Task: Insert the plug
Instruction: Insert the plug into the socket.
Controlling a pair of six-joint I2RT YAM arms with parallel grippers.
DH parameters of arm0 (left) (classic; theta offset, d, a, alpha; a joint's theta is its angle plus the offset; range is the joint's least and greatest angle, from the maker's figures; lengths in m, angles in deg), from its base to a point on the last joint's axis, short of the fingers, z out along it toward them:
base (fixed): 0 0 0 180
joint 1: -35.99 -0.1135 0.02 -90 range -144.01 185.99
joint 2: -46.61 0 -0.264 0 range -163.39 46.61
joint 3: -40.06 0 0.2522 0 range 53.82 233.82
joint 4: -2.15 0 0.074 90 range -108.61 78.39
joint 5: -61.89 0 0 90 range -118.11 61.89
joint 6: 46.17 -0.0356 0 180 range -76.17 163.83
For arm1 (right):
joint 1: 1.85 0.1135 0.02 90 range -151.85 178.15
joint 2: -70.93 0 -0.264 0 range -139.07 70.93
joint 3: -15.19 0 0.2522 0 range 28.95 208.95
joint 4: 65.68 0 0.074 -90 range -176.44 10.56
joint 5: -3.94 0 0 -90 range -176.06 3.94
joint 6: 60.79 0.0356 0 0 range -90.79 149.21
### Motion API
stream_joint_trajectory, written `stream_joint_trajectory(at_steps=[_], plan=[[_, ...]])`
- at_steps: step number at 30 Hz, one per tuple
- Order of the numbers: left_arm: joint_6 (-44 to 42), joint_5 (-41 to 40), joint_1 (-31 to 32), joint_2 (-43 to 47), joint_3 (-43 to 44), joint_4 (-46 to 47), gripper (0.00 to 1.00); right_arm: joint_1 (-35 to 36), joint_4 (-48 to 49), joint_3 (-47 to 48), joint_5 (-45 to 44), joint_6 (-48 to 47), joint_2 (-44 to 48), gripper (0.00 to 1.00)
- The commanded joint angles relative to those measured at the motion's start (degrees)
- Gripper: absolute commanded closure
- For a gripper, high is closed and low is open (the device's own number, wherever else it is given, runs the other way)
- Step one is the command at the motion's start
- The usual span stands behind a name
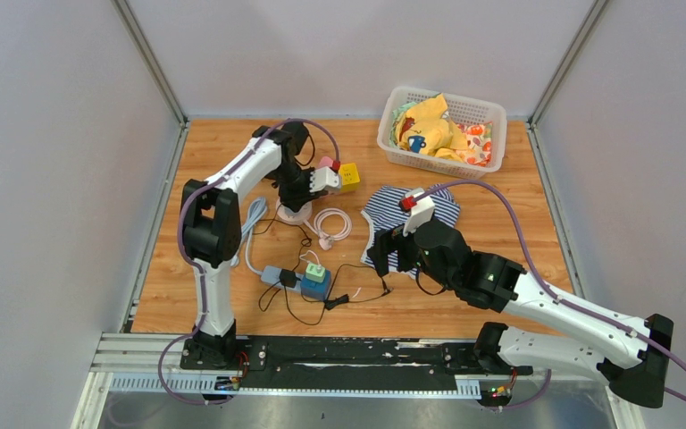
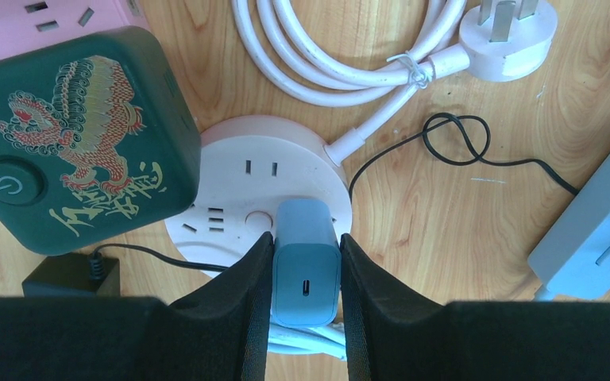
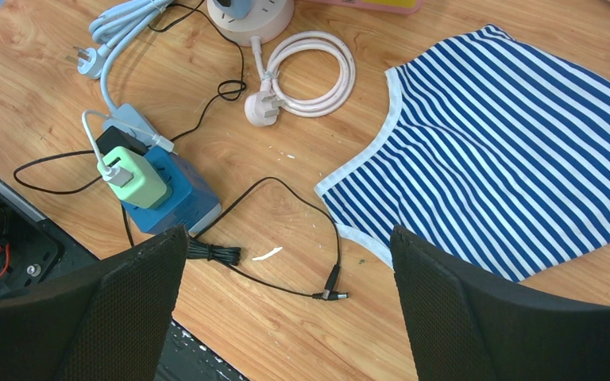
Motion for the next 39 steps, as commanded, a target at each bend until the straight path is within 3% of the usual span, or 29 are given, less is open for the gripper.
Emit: stream_joint_trajectory(at_steps=[1, 18, 27, 39], plan=[[-1.8, 1.4, -1.3, -3.3, -0.4, -1.6, 1.0, 0.7, 0.1, 0.5, -2.3, -0.8, 0.6, 0.04], [-4.8, 4.4, -6.4, -3.2, -8.2, -1.5, 1.0, 0.6, 0.6, 0.0, -2.3, -0.6, 1.4, 0.03], [-7.9, 9.9, -10.1, -1.1, -9.2, -1.4, 1.0, 0.6, 0.6, -0.9, -2.4, -0.1, 2.8, 0.03], [-11.0, 11.6, -11.7, -1.0, -11.1, -1.3, 1.0, 0.6, 0.6, -0.6, -2.0, 0.0, 2.9, 0.03]])
